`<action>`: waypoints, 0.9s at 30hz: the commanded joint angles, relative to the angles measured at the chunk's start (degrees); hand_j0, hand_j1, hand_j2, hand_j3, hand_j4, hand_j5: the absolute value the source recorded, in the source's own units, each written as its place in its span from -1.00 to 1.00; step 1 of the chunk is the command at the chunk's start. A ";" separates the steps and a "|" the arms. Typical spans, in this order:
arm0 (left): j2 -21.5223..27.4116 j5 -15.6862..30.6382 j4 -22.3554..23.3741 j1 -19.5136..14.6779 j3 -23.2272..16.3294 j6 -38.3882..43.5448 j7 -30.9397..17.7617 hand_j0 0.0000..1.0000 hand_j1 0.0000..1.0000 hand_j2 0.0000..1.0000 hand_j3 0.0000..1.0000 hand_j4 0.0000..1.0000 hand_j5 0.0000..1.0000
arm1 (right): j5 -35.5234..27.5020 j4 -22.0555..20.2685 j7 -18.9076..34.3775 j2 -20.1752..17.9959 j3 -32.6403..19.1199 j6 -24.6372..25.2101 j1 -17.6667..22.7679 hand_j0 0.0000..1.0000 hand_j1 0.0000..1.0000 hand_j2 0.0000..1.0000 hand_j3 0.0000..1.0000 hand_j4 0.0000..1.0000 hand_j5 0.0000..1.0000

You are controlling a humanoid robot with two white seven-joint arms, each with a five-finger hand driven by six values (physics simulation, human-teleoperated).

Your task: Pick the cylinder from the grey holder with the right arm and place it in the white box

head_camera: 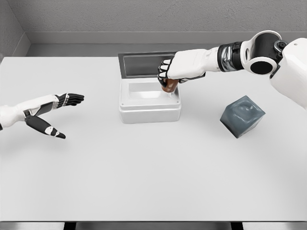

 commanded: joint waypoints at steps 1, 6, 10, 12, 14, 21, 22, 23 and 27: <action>0.02 0.40 -0.02 0.00 0.09 0.07 0.00 1.00 1.00 1.00 1.00 1.00 1.00 | -0.49 0.07 0.09 -0.12 -0.04 0.11 -0.09 -0.60 -0.60 -0.60 -0.60 -0.60 -0.60; 0.02 0.40 -0.02 0.00 0.09 0.07 0.00 1.00 1.00 1.00 1.00 1.00 1.00 | -0.49 0.25 0.09 -0.03 0.66 0.11 -0.09 -0.60 -0.60 -0.60 -0.60 -0.60 -0.60; 0.02 0.40 -0.02 -0.09 0.09 0.07 0.00 1.00 1.00 1.00 1.00 1.00 1.00 | -0.49 0.51 0.09 -0.03 0.66 0.11 -0.09 -0.60 -0.60 -0.60 -0.60 -0.60 -0.60; 0.02 0.40 -0.02 -0.09 0.09 0.07 0.00 1.00 1.00 1.00 1.00 1.00 1.00 | -0.49 0.51 0.09 0.06 0.66 0.11 -0.09 -0.59 -0.59 -0.59 -0.59 -0.59 -0.59; 0.02 0.40 0.07 -0.09 0.09 0.07 0.00 1.00 1.00 1.00 1.00 1.00 1.00 | -0.40 0.51 0.09 0.14 0.66 0.11 -0.09 -0.31 -0.31 -0.31 -0.31 -0.31 -0.31; -0.06 0.40 0.33 -0.09 0.09 -0.02 0.00 1.00 1.00 1.00 1.00 1.00 1.00 | 0.39 0.07 0.09 0.49 0.66 0.11 0.00 0.46 0.46 0.46 0.46 0.46 0.46; -0.06 0.40 0.33 -0.09 0.09 -0.02 0.00 1.00 1.00 1.00 1.00 1.00 1.00 | 0.47 -0.19 0.09 0.49 0.57 0.11 0.00 0.46 0.46 0.46 0.46 0.46 0.46; -0.06 0.40 0.33 -0.09 0.09 -0.02 0.00 1.00 1.00 1.00 1.00 1.00 1.00 | 0.39 -0.72 0.09 0.41 0.57 0.11 -0.09 0.46 0.46 0.46 0.46 0.46 0.46; -0.15 0.40 0.33 0.00 0.09 -0.02 0.00 1.00 1.00 1.00 1.00 1.00 1.00 | 0.12 -3.80 0.09 0.49 -0.74 0.11 -0.26 0.87 0.87 0.87 0.87 0.87 0.87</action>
